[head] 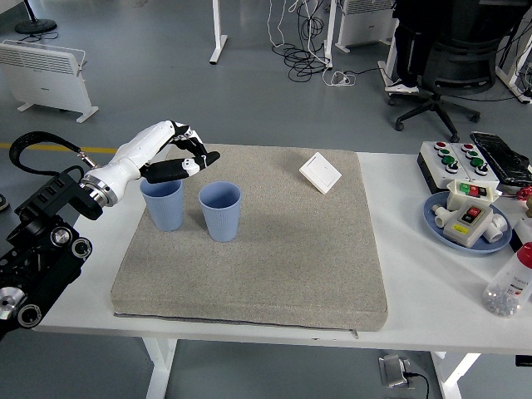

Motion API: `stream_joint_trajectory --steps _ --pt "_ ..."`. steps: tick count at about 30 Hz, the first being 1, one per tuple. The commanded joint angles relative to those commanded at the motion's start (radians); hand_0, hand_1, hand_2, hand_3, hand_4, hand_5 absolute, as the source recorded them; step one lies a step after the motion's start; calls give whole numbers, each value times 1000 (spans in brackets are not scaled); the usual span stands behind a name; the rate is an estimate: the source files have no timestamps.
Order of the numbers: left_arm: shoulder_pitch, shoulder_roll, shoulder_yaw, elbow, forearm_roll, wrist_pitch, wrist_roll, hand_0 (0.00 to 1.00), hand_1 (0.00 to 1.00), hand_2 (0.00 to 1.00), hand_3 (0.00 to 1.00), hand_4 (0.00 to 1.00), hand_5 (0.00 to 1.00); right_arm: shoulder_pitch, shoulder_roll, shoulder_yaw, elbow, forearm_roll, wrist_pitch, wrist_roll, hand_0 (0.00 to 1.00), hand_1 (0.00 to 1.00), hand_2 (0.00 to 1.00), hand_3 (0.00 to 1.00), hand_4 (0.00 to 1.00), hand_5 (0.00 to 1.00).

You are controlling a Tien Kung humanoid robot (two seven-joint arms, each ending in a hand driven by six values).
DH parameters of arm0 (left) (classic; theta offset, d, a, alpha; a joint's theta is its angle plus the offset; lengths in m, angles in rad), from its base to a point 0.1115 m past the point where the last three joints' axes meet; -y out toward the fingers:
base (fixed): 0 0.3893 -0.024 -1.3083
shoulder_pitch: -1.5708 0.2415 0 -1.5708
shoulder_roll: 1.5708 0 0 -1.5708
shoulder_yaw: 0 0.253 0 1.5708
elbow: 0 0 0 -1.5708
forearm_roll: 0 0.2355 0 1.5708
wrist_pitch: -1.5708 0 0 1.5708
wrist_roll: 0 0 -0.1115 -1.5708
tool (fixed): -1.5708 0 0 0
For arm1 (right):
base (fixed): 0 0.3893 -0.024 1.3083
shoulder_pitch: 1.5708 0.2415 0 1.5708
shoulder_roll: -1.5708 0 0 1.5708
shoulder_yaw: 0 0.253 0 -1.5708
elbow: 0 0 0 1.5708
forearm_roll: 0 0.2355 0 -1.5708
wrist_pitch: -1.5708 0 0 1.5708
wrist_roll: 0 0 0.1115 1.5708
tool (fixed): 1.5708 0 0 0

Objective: Push cup pick cup insert cup

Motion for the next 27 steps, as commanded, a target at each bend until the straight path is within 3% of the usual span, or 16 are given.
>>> stream_joint_trajectory --steps 1,6,7,9,16,27 --pt "-22 -7 22 21 23 -16 11 860 840 939 841 917 699 -1 0 -1 0 1 0 0 752 626 626 559 76 443" --pt "-100 -34 111 111 98 -59 53 860 840 939 841 917 699 -3 1 -4 0 -1 -1 -3 752 626 626 559 76 443" --pt "-113 -39 125 126 107 -66 57 896 886 983 911 935 700 -3 1 -5 0 -1 -1 -3 752 626 626 559 75 440" --pt "-143 -54 160 168 135 -86 68 896 886 983 911 935 700 -5 1 -7 0 0 -1 -4 752 626 626 559 75 440" --pt "-212 -97 243 290 195 -136 106 914 898 998 951 952 696 -11 0 -11 0 7 -3 -2 752 626 627 560 76 439" --pt "-275 -159 278 416 253 -150 123 891 901 998 998 970 675 -13 -4 -21 0 8 -3 -1 752 627 630 560 74 436"
